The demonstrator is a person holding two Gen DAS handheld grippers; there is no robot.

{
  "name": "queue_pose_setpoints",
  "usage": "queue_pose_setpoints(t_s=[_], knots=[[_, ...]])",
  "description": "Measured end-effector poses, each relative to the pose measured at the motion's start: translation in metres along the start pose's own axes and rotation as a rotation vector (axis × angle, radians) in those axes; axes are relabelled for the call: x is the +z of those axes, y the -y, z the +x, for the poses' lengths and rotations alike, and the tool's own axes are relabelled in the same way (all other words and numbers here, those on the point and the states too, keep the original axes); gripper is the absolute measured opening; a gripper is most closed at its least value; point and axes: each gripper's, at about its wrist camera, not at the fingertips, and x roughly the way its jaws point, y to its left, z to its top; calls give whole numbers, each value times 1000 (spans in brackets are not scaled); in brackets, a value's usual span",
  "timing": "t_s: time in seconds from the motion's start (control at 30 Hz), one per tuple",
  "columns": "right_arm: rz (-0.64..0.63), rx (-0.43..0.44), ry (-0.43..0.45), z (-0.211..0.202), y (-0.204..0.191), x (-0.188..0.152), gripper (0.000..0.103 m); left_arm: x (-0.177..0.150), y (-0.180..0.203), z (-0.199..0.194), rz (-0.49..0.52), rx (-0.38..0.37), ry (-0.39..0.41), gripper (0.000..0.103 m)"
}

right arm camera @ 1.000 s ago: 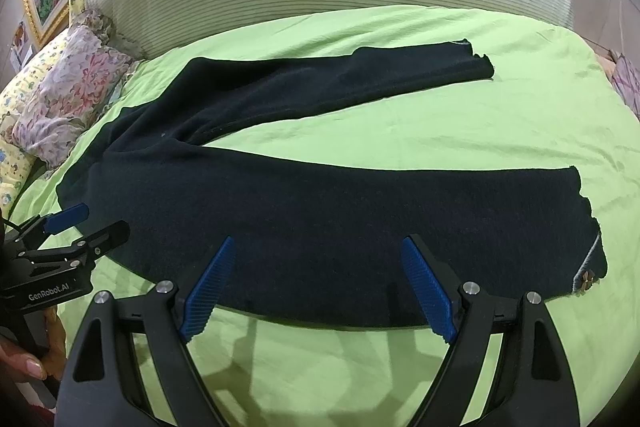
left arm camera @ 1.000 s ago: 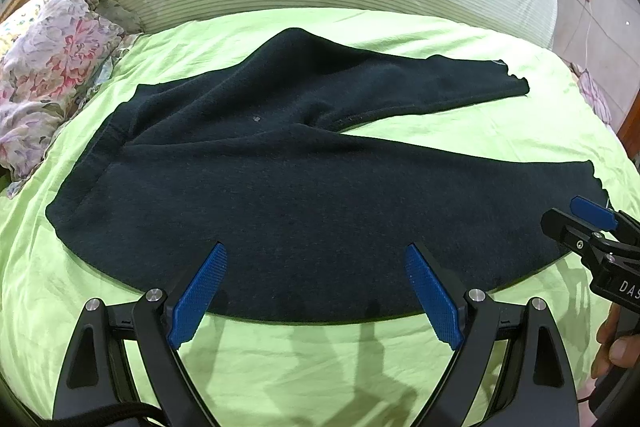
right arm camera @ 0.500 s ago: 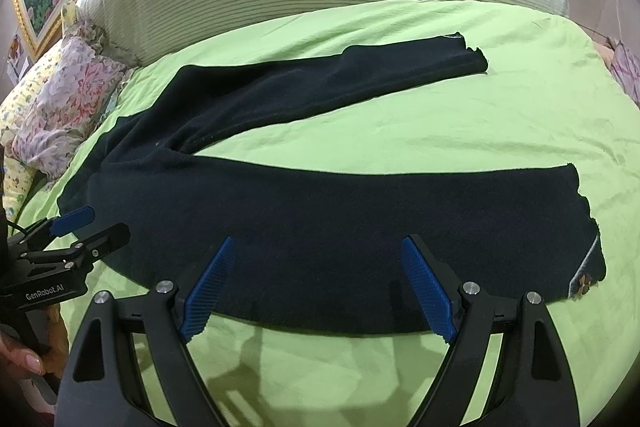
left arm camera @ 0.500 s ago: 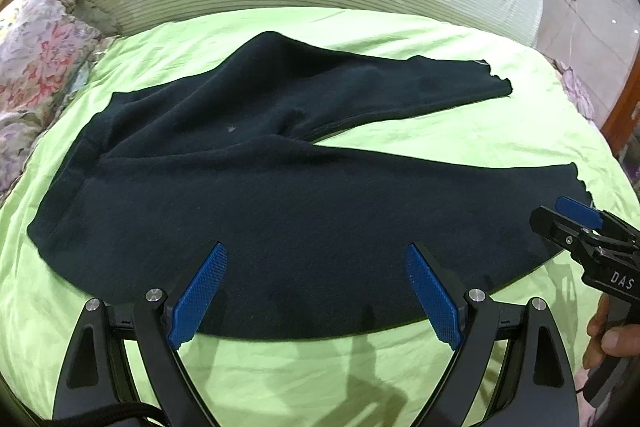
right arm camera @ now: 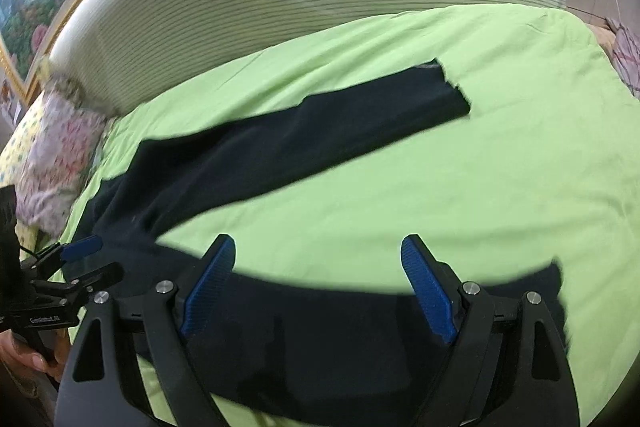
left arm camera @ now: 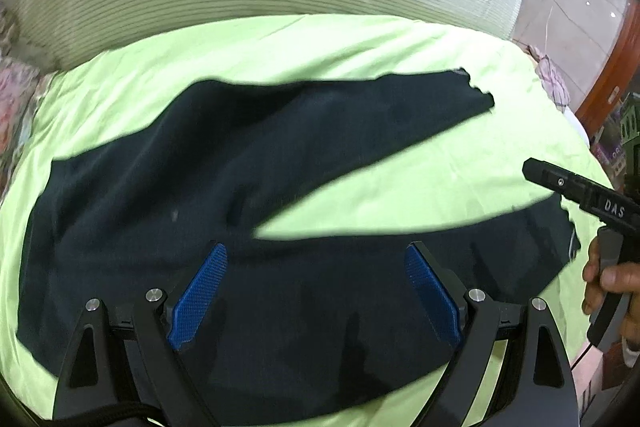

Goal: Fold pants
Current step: 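Grasp the pant leg hem with the right gripper while the left gripper grasps the other hem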

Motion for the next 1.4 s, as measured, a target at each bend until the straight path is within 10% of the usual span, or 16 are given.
queue_pose_setpoints(t_s=[0.57, 1.07, 1.13, 1.27, 1.4], knots=[[-36, -14, -69, 71, 81, 126, 85, 163, 17, 126, 223, -38, -82, 91], [-65, 55, -191, 149, 109, 161, 85, 200, 53, 210, 402, -131, -230, 89], [-67, 80, -208, 156, 108, 160, 75, 200, 54, 216, 408, -133, -248, 89], [-60, 102, -204, 147, 110, 158, 11, 200, 55, 227, 422, -137, -282, 82], [-60, 195, -128, 110, 112, 157, 9, 200, 59, 232, 433, -157, -291, 74]])
